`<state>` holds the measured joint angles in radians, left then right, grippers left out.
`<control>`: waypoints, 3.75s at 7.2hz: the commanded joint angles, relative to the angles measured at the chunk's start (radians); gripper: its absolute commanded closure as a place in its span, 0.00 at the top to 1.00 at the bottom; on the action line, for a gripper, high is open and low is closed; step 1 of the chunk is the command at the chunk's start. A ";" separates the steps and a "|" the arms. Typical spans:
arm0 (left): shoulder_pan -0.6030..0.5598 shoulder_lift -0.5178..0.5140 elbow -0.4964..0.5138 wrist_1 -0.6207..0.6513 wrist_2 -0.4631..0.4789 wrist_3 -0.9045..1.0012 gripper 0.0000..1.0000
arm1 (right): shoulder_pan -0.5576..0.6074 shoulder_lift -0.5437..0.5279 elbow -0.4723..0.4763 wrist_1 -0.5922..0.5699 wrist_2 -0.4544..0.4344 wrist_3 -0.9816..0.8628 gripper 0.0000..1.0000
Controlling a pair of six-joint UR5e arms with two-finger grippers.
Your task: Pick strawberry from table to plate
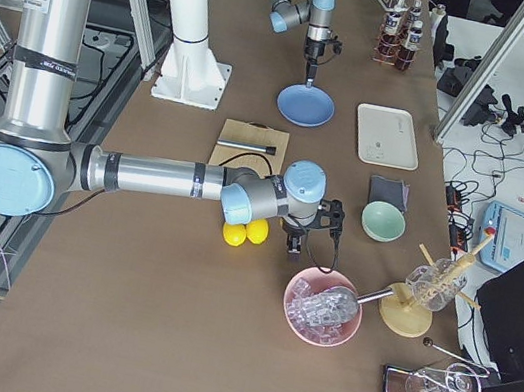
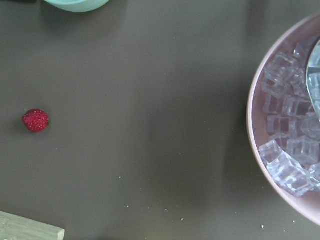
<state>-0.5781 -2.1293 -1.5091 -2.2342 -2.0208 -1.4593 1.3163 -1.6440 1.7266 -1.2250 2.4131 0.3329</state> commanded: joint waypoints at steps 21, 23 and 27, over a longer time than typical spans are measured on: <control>-0.172 0.195 -0.129 0.054 -0.040 0.089 0.91 | -0.414 0.375 -0.254 0.033 -0.266 0.339 0.66; -0.172 0.197 -0.137 0.054 -0.038 0.086 0.92 | -0.413 0.360 -0.260 0.033 -0.279 0.315 0.64; -0.169 0.223 -0.144 0.050 -0.021 0.086 0.92 | -0.385 0.380 -0.253 0.025 -0.266 0.314 0.00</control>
<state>-0.7475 -1.9164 -1.6489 -2.1832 -2.0431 -1.3729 0.9205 -1.2716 1.4711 -1.1953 2.1438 0.6471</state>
